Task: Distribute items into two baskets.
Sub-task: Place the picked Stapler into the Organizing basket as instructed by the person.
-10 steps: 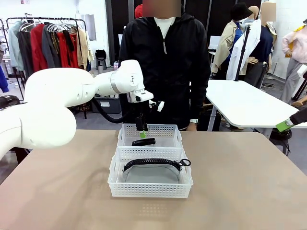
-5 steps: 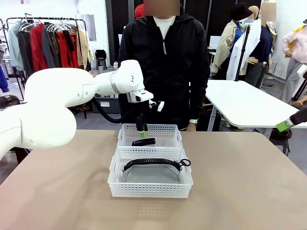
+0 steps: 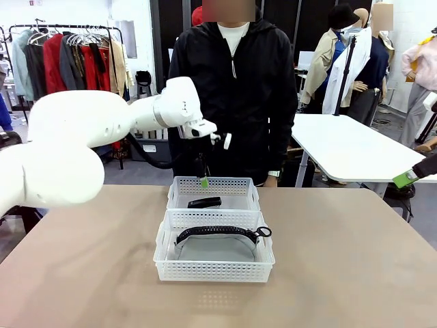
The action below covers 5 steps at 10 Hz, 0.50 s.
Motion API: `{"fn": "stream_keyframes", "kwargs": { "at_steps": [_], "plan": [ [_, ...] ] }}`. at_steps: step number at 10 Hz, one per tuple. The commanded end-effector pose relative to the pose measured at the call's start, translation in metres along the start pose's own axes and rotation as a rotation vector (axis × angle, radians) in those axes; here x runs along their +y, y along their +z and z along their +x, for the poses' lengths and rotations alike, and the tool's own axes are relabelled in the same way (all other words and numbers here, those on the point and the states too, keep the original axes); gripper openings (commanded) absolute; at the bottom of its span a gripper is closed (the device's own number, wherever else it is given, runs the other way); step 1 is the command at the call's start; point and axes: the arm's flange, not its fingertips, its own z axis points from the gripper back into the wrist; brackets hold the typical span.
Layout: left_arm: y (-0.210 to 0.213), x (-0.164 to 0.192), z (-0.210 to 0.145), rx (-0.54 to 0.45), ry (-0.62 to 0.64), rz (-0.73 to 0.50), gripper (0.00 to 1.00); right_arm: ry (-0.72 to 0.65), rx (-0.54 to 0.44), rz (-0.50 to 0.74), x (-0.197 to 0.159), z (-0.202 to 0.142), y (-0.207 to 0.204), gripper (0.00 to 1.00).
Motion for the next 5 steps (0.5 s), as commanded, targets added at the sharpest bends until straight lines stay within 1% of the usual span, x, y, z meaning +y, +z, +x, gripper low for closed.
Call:
{"fn": "stream_keyframes", "kwargs": {
  "at_steps": [1, 3, 4, 5],
  "plan": [
    [0.030, -0.063, -0.028, -0.017, 0.120, 0.108, 1.00, 0.012, -0.004, 0.003, -0.001, 0.000, 0.001, 1.00],
    [0.061, -0.096, -0.050, -0.019, 0.193, 0.176, 1.00, 0.012, -0.004, 0.003, -0.001, 0.000, 0.001, 1.00],
    [0.079, -0.114, -0.073, -0.037, 0.262, 0.220, 1.00, 0.012, -0.004, 0.003, -0.001, 0.000, 0.001, 1.00],
    [0.097, -0.131, -0.097, -0.079, 0.312, 0.249, 1.00, 0.012, -0.004, 0.003, -0.001, 0.000, 0.001, 1.00]
  ]
}}
